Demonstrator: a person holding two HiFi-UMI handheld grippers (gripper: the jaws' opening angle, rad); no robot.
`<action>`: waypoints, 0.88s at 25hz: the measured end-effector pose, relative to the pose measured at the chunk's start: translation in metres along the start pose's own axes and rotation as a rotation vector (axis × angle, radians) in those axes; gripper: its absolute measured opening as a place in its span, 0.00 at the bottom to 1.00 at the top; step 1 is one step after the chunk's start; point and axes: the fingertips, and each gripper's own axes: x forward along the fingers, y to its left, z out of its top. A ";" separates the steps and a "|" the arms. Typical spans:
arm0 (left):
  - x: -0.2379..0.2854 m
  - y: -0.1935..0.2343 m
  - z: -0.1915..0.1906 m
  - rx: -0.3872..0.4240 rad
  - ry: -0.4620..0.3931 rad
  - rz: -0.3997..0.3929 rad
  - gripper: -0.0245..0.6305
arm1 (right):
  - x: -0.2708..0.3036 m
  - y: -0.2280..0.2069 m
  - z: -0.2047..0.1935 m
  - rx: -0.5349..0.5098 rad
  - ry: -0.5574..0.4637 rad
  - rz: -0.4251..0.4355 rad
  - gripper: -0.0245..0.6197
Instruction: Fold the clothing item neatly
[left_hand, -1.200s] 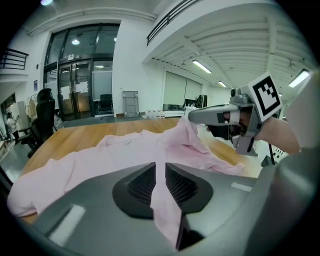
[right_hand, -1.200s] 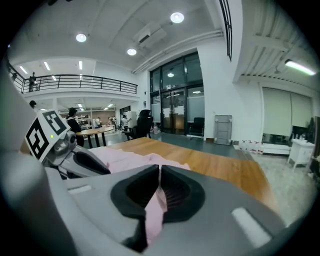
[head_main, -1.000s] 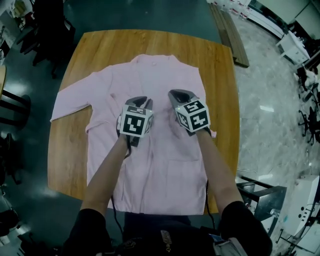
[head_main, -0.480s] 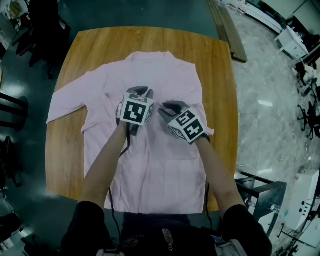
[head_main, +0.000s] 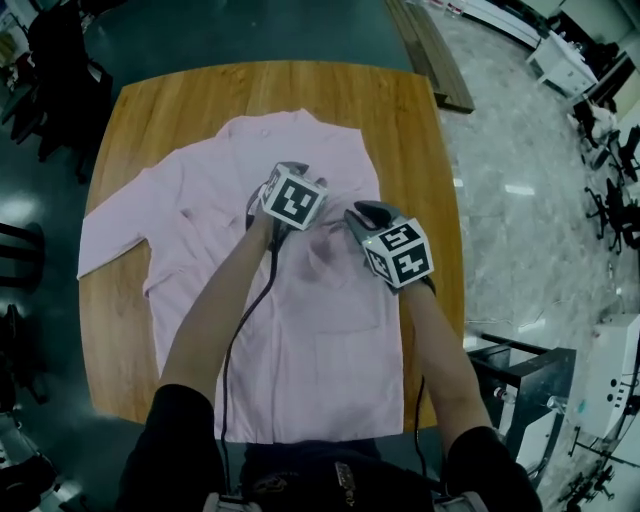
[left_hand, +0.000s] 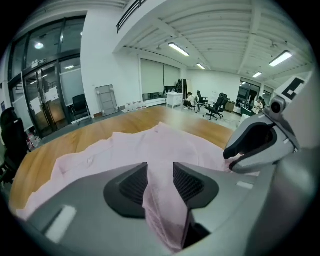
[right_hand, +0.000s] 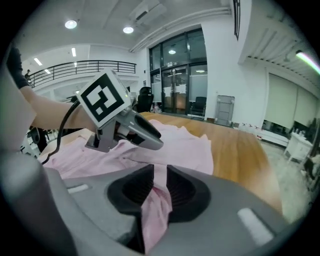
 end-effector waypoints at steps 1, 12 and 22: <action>0.007 -0.001 -0.002 0.003 0.014 0.001 0.30 | 0.002 -0.008 -0.003 0.022 0.003 -0.023 0.15; -0.082 0.060 -0.028 -0.210 -0.152 0.297 0.07 | 0.024 -0.040 -0.042 0.086 0.163 -0.075 0.15; -0.137 0.038 -0.142 -0.316 0.013 0.325 0.09 | 0.029 -0.038 -0.040 0.058 0.217 -0.082 0.15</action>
